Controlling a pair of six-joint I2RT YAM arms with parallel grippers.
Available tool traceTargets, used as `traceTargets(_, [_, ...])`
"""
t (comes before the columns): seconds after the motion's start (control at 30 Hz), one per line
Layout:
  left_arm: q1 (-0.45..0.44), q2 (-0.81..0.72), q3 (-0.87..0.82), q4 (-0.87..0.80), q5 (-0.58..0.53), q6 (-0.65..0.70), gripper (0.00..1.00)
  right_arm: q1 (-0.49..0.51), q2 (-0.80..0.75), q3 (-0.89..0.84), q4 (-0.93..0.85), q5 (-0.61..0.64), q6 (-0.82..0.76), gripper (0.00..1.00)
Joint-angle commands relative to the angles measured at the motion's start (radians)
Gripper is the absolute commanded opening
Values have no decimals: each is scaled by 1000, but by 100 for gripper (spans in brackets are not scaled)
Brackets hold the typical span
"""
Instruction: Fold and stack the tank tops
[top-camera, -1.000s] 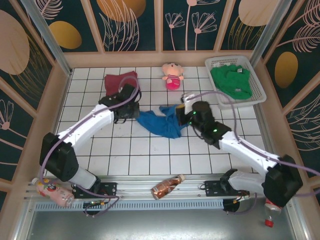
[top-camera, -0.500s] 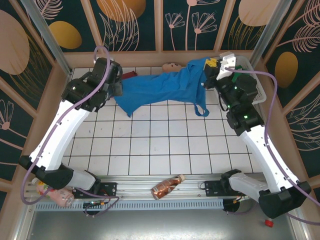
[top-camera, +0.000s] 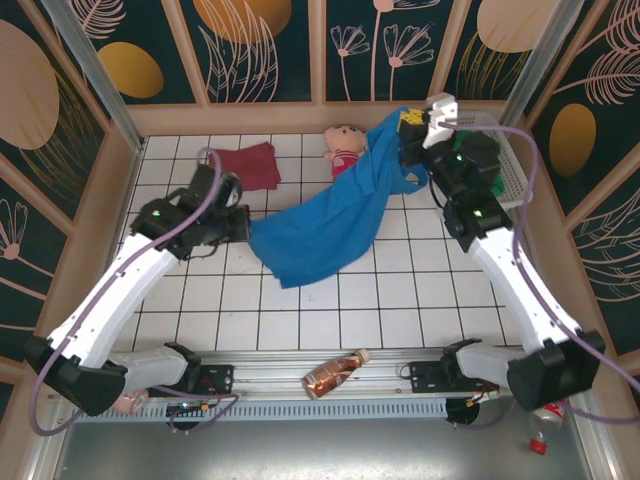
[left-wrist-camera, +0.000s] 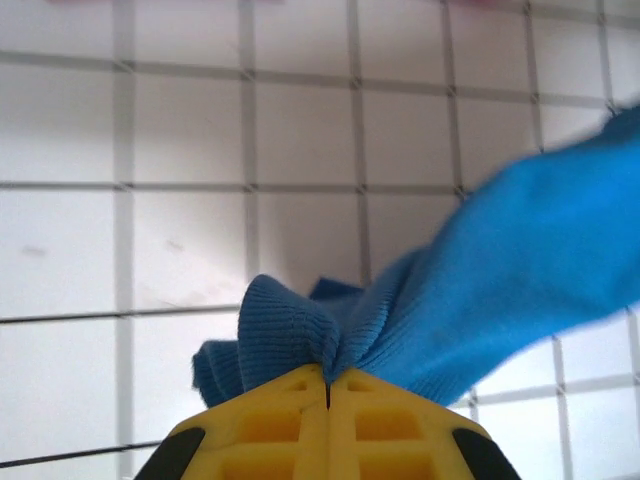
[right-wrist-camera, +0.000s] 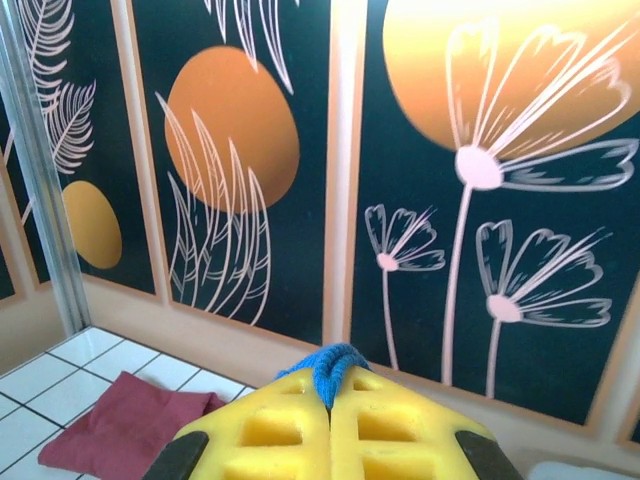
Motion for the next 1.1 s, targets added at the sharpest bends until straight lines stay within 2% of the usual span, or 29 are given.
traceTargets(0.0, [-83, -26, -24, 242, 278, -99, 0, 51, 105, 74, 166, -39, 37, 0])
traceTargets(0.07, [-115, -22, -31, 277, 293, -137, 0, 108, 187, 117, 193, -42, 32, 0])
traceTargets(0.13, [-112, -27, -78, 219, 211, -185, 0, 164, 284, 166, 199, -27, 33, 0])
traceTargets(0.17, [-92, -32, -127, 186, 169, -211, 0, 184, 335, 185, 214, -38, 50, 0])
traceTargets(0.2, [-62, -50, -203, 199, 180, -256, 0, 206, 392, 203, 228, -33, 58, 0])
traceTargets(0.33, [23, -160, -501, 393, 217, -430, 0, 302, 627, 302, 288, -2, 94, 0])
traceTargets(0.47, [59, -153, -587, 407, 106, -449, 0, 378, 853, 454, 268, -6, 132, 0])
traceTargets(0.6, [80, -140, -625, 429, 65, -456, 6, 420, 944, 506, 211, 15, 170, 4])
traceTargets(0.67, [81, -130, -628, 409, 46, -440, 10, 424, 953, 511, 189, 9, 200, 9])
traceTargets(0.7, [82, -126, -624, 385, 23, -426, 17, 424, 950, 510, 178, 7, 201, 14])
traceTargets(0.73, [82, -122, -611, 350, -12, -406, 27, 423, 941, 502, 162, -1, 196, 24])
traceTargets(0.77, [83, -121, -599, 316, -41, -389, 33, 420, 920, 485, 139, -9, 191, 33])
traceTargets(0.8, [82, -122, -586, 292, -59, -375, 36, 414, 889, 455, 123, -15, 187, 37])
traceTargets(0.93, [82, -126, -516, 208, -94, -276, 52, 368, 656, 192, 76, -47, 216, 47])
traceTargets(1.07, [80, -122, -473, 232, 22, -120, 59, 335, 373, -75, -50, -25, 287, 48])
